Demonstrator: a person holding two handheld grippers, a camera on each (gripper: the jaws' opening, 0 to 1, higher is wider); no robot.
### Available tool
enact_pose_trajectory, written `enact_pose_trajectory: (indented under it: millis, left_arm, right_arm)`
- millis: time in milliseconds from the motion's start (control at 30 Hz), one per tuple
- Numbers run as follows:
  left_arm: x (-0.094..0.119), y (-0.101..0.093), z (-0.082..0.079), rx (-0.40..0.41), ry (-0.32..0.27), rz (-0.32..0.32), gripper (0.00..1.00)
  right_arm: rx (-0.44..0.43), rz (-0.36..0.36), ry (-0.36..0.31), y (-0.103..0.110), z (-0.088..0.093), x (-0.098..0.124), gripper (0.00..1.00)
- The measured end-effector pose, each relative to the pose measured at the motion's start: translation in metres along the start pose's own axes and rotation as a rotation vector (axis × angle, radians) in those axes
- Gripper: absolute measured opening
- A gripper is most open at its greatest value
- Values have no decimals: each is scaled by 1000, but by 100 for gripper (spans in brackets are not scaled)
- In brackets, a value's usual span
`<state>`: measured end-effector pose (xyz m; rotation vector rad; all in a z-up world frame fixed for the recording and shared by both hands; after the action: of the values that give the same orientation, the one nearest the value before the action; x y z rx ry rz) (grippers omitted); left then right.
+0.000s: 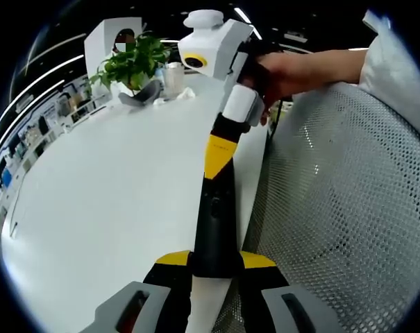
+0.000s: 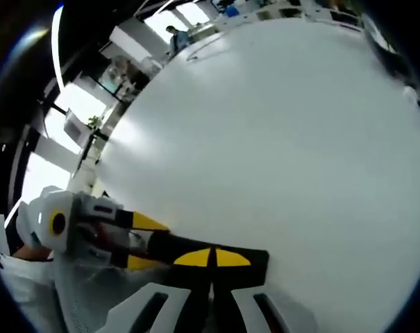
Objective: Press the specified remote control buttons in sequence, fully releasing each button before pressing the next.
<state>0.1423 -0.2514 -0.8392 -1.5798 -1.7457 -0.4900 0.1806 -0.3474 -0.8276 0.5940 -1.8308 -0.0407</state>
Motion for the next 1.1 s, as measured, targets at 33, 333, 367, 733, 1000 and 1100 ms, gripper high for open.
enact_pose_trajectory:
  millis: [33, 333, 367, 733, 1000, 1100]
  left_arm:
    - [0, 0, 0, 0, 0, 0, 24]
    - [0, 0, 0, 1, 0, 0, 24]
    - [0, 0, 0, 1, 0, 0, 24]
    - [0, 0, 0, 1, -1, 0, 25]
    - [0, 0, -1, 0, -1, 0, 25]
    - [0, 0, 0, 0, -1, 0, 25]
  right_arm:
    - [-1, -2, 7, 1, 1, 0, 0]
    - [-9, -46, 55, 9, 5, 1, 0]
    - [-8, -52, 72, 10, 7, 0, 0]
    - [-20, -60, 78, 10, 9, 0, 0]
    - [-33, -66, 81, 9, 9, 0, 0]
    - [-23, -63, 77, 10, 9, 0, 0]
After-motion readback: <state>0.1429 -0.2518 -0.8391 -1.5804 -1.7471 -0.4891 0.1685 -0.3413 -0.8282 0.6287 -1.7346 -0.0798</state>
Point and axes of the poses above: the point that each gripper's makers call its tool centre point, and the gripper's own axes: x roughly backward along the fingers, y roughly to its left, z roughly out of its underside, the point moved 3 cm from there along x, roughly backward along the fingers, and after that the axes turned 15 degrees about z, right-handed, at the moved point
